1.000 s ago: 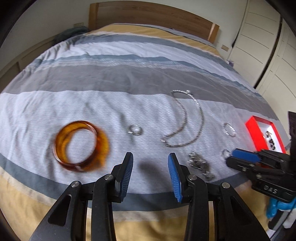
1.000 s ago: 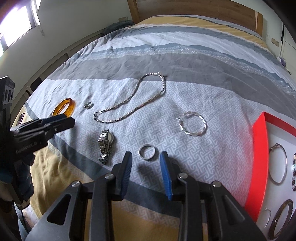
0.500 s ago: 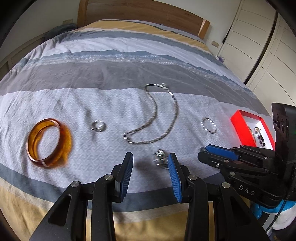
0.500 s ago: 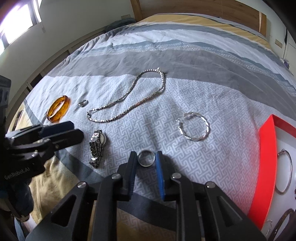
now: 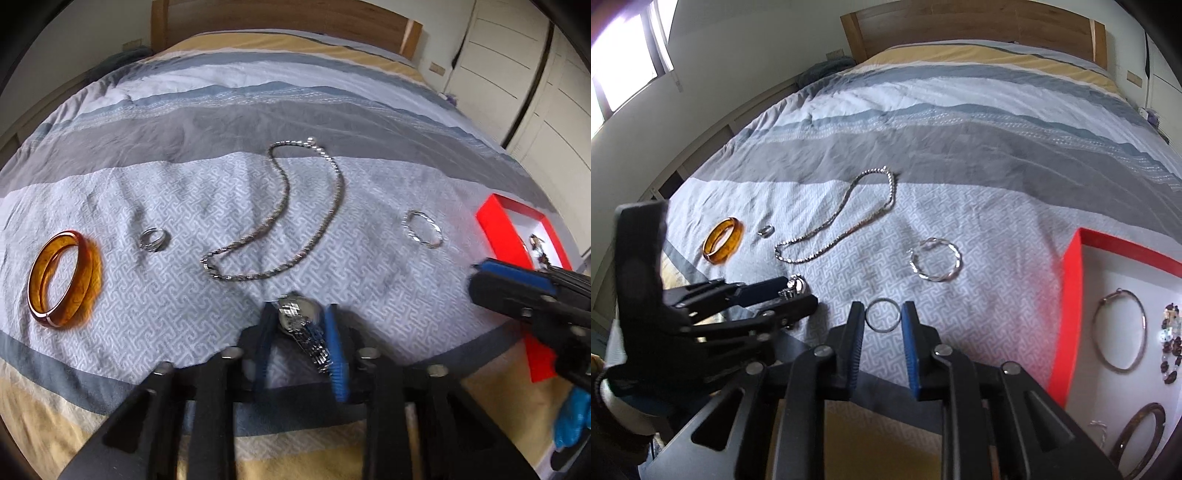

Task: Organize jewelry
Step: 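Grasp the silver watch with the left gripper while the right grasps the silver ring, then carry the watch and ring into the red box and open both grippers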

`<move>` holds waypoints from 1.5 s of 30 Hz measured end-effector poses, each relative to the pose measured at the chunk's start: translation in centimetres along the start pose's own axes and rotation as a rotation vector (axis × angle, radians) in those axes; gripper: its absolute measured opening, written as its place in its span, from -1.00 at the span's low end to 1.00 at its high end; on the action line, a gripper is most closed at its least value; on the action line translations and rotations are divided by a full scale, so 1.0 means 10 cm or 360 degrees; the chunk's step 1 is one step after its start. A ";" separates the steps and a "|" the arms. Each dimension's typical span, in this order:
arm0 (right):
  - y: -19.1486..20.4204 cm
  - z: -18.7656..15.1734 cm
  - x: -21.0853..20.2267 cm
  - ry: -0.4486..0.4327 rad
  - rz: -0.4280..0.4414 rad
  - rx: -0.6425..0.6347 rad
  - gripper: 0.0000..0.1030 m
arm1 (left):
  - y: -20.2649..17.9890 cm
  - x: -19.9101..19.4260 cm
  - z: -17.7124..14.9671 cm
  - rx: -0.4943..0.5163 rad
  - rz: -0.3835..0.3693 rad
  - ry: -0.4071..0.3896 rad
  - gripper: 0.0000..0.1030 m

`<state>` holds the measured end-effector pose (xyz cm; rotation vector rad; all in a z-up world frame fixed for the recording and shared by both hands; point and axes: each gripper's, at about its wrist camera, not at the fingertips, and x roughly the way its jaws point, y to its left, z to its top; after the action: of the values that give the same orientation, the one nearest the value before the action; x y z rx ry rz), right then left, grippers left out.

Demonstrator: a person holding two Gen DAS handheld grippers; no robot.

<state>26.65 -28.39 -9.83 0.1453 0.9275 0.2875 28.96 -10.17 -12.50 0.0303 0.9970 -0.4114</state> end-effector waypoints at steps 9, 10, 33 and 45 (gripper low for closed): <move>-0.05 -0.04 -0.24 -0.0045 0.0015 0.0026 -0.63 | -0.11 -0.12 -0.02 0.0042 0.0056 -0.0043 -0.54; -0.06 -0.05 -0.27 -0.0052 0.0013 0.0029 -0.63 | -0.13 -0.15 -0.02 0.0046 0.0058 -0.0046 -0.54; -1.41 -0.71 -1.22 -0.0051 -0.0325 0.0294 -0.63 | -1.89 -0.57 0.15 0.0396 -0.0367 -0.0137 -0.54; -1.77 -0.92 -1.03 0.0133 -0.0289 0.0271 -0.63 | -2.66 -0.05 -0.14 0.0638 -0.0354 0.0137 -0.54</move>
<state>16.67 -48.34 -11.74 0.2056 1.0407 0.0461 18.27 -34.31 -8.55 0.3021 0.9928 -0.8156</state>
